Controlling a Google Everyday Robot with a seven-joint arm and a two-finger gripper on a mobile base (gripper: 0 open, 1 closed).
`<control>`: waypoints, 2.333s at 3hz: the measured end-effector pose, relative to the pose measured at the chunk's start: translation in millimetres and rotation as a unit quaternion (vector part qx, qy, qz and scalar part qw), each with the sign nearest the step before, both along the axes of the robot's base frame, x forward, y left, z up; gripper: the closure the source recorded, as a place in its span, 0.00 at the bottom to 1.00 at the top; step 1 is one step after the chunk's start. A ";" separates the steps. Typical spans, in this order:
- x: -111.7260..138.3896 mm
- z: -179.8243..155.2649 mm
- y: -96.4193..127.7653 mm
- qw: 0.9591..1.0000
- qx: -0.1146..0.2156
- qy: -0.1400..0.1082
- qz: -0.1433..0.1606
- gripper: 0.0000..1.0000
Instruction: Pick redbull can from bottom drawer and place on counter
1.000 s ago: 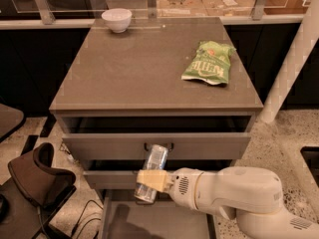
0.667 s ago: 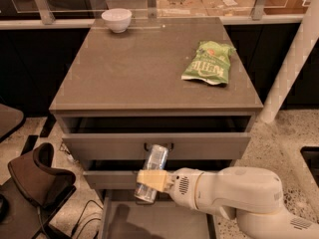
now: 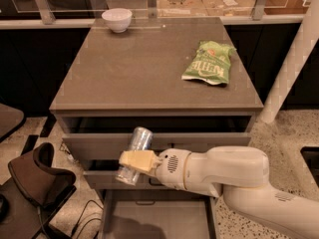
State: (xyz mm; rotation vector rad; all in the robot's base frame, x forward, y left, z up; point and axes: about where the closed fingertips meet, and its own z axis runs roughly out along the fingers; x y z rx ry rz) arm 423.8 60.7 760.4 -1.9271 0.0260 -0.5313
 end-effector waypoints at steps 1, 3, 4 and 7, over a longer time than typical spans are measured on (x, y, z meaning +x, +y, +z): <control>8.8 32.8 15.2 1.000 0.005 -0.004 0.007 1.00; 62.2 109.8 30.7 0.997 -0.057 -0.047 -0.010 1.00; 99.2 136.7 26.1 0.993 -0.090 -0.067 -0.025 1.00; 173.8 189.1 56.9 0.980 -0.192 -0.046 0.003 1.00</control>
Offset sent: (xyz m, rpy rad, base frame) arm 0.0616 0.0480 0.1225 -0.1063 -0.0496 -0.0001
